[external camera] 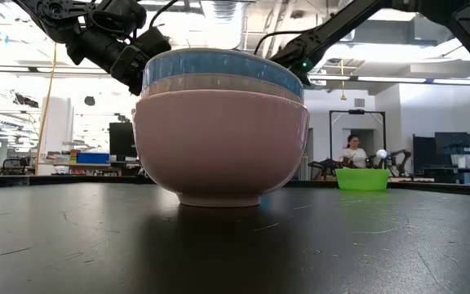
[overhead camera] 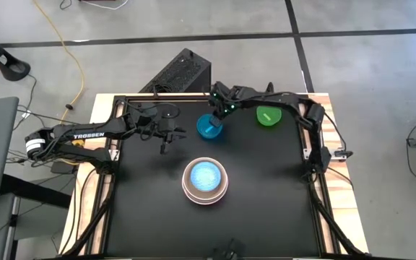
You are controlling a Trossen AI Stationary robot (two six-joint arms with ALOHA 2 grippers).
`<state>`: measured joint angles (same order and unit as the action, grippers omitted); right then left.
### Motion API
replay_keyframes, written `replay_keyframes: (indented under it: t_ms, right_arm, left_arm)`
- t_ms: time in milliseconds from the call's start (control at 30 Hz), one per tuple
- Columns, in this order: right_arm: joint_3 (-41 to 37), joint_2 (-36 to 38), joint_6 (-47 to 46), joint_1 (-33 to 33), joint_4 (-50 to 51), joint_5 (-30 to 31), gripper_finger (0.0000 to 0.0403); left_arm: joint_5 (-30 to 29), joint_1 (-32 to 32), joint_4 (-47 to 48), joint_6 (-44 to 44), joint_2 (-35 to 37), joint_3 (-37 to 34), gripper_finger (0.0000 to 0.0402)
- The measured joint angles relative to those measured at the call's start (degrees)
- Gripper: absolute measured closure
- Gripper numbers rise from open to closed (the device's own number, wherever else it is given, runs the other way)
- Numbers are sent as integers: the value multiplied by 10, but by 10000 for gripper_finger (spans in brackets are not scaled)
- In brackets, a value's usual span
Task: Nest bowls inside each other
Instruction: Stack the transparent blue bowl into the blue patterned bowl
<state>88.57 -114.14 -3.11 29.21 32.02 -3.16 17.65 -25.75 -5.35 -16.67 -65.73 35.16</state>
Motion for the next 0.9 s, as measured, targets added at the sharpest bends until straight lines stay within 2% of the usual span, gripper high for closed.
replay_keyframes:
  t_ms: [467,733,833,900]
  right_arm:
    - [2,-18,1,-2,5,3,284]
    - [1,-54,2,-2,5,0,285]
    - [1,-53,15,-4,1,1,299]
    - [1,-49,18,-7,-2,1,325]
  left_arm:
    - [1,1,11,10,0,0,307]
    - [1,1,14,14,0,0,307]
    - [1,1,14,14,0,0,307]
    - [1,1,14,13,0,0,307]
